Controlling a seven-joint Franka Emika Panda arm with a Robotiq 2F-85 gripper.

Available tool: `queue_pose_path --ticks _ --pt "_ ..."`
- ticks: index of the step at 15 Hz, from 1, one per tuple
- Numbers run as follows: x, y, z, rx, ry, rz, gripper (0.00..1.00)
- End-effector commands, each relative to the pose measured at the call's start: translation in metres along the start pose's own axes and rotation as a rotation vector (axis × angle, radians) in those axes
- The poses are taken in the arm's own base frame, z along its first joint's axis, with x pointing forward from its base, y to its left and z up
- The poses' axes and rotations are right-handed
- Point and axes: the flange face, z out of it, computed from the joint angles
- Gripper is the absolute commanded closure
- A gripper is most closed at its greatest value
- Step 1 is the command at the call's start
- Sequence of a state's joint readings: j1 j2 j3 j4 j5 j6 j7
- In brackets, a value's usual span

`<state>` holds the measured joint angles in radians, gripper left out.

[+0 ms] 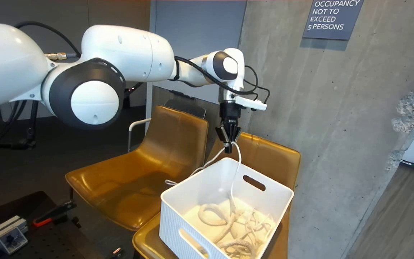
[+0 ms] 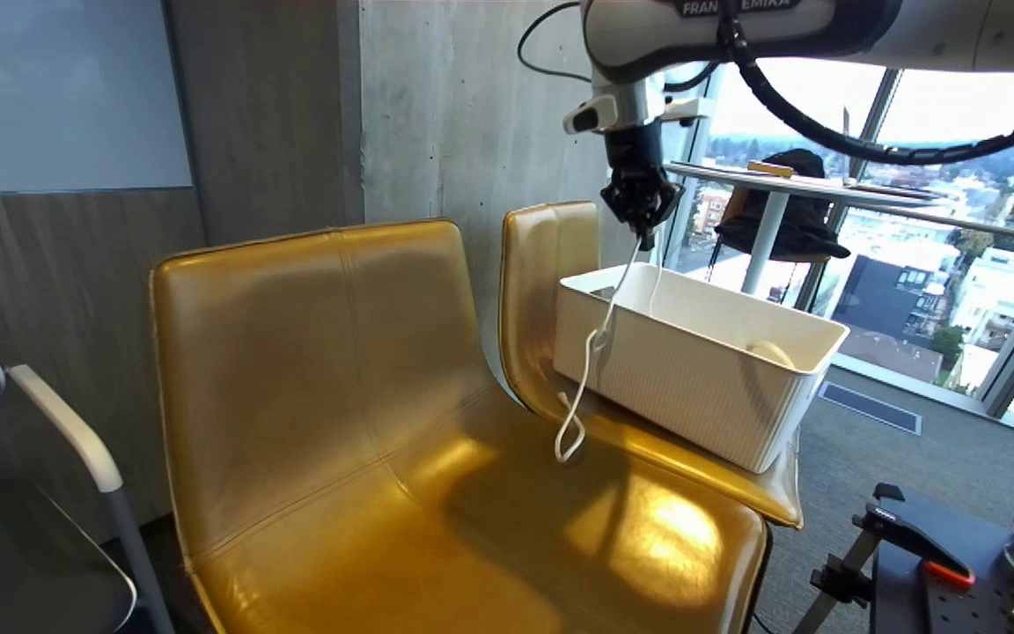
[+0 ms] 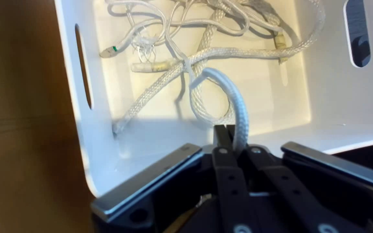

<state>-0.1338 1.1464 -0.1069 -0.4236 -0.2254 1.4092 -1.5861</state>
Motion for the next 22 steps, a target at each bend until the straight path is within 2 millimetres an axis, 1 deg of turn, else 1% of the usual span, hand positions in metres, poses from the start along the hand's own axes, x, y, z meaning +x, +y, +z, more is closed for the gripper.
queue_pose_path --ticks 1,3,5,10,12,15,18,20,22 --pt "-0.07 -0.016 -0.041 -0.061 0.058 0.065 0.99" --pt "-0.096 -0.023 -0.057 -0.09 0.075 0.091 0.99" --pt "-0.114 -0.03 -0.071 -0.115 0.089 0.114 0.99" --pt "-0.148 -0.048 -0.106 -0.182 0.089 0.154 0.99" --pt "-0.166 -0.059 -0.129 -0.227 0.078 0.17 0.99" --pt "-0.194 -0.083 -0.173 -0.31 0.061 0.194 0.99" --pt "-0.215 -0.11 -0.216 -0.393 0.053 0.217 0.99" --pt "-0.225 -0.124 -0.237 -0.432 0.058 0.225 0.99" --pt "-0.228 -0.135 -0.254 -0.464 0.063 0.226 0.99"
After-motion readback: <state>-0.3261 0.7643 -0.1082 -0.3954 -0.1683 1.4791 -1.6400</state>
